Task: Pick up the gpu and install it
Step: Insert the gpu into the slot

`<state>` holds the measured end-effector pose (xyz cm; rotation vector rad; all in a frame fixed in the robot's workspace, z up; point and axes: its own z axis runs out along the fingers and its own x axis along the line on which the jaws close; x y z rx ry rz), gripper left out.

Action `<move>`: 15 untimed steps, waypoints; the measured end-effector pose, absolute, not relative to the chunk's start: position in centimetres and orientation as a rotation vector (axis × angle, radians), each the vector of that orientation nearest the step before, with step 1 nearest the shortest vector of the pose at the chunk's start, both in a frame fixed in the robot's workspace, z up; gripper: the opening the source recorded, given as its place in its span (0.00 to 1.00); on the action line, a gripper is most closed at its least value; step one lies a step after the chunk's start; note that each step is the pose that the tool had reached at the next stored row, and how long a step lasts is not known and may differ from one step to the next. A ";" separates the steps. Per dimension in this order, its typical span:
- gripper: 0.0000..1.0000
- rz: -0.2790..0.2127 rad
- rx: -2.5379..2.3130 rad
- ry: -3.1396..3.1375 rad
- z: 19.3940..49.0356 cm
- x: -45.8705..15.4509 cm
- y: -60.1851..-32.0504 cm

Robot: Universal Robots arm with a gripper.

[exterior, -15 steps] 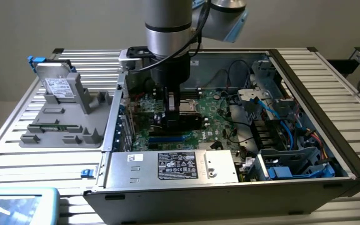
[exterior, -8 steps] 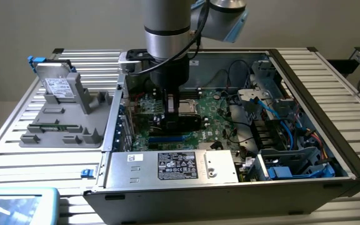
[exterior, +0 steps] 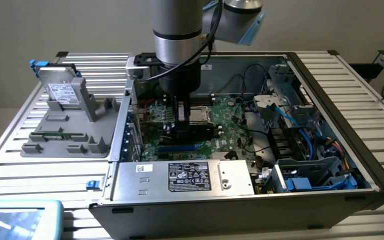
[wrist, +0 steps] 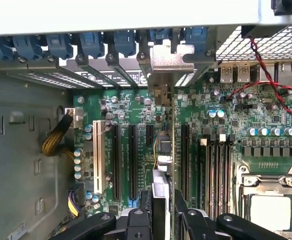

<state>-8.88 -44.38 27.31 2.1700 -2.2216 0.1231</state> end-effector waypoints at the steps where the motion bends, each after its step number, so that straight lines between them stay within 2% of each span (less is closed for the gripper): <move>1: 0.28 0.123 2.170 -2.222 27.3 -8.9 -44.3; 15: 0.28 0.123 2.170 -2.221 26.7 -9.0 -44.0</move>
